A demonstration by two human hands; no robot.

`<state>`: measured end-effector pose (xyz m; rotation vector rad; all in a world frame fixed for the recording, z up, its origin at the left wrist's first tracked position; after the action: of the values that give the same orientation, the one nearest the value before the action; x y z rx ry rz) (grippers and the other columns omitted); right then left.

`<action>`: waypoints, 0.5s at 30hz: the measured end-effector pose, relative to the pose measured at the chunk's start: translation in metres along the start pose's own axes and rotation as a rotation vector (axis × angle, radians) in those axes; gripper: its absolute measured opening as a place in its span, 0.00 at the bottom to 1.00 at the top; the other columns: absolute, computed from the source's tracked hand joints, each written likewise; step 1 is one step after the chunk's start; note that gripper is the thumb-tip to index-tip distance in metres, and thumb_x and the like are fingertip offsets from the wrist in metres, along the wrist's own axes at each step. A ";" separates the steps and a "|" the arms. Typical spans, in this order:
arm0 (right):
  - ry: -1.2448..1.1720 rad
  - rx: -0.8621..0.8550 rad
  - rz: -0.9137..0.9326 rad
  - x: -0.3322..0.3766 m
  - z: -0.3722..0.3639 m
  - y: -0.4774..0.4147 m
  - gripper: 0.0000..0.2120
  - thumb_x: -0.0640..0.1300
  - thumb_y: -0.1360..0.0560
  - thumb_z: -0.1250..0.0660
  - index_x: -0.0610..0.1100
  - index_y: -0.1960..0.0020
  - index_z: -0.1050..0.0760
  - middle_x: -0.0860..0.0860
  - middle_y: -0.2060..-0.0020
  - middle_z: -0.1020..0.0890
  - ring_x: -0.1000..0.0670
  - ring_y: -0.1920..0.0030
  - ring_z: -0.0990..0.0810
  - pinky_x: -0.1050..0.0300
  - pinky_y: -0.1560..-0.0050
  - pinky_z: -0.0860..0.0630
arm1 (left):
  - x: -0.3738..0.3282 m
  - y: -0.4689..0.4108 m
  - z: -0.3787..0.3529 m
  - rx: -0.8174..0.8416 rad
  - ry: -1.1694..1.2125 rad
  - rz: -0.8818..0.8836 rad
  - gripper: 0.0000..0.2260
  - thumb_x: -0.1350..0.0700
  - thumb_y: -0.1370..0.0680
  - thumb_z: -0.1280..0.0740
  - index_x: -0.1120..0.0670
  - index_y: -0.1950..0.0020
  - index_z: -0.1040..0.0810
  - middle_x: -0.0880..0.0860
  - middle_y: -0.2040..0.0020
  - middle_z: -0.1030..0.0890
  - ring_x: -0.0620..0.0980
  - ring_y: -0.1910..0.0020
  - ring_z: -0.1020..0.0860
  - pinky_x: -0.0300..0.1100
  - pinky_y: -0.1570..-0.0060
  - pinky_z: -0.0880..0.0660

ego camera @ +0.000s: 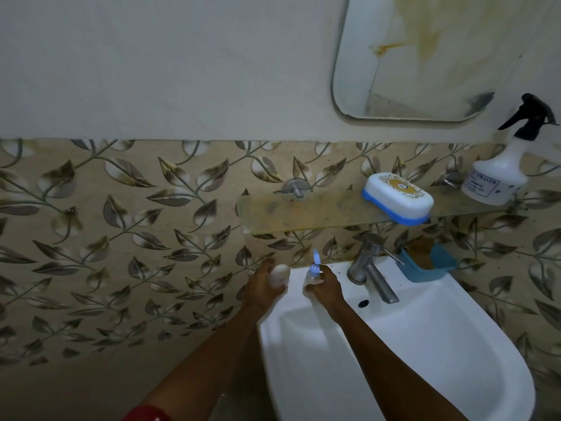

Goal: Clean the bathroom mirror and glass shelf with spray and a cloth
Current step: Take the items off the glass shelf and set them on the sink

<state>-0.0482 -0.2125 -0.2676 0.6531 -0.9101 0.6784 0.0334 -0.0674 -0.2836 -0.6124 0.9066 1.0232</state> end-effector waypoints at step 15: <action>0.119 -0.727 0.513 0.054 0.128 0.081 0.07 0.30 0.29 0.37 0.37 0.62 0.21 0.42 0.65 0.19 0.43 0.62 0.22 0.57 0.65 0.30 | -0.100 0.016 0.017 -0.171 -0.114 -0.579 0.14 0.58 0.30 0.42 0.58 0.55 0.18 0.54 0.58 0.16 0.54 0.58 0.20 0.42 0.52 0.27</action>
<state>-0.1469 -0.2452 -0.1456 -0.2783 -1.1335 0.7588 0.0020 -0.0931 -0.1888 -0.8873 0.4946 0.6043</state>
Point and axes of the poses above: each hand's wrist, its own y-axis away from the middle knuckle, its own z-axis out of the back of the hand, x = y × z, the point moved 4 cm from there along -y, towards the middle knuckle
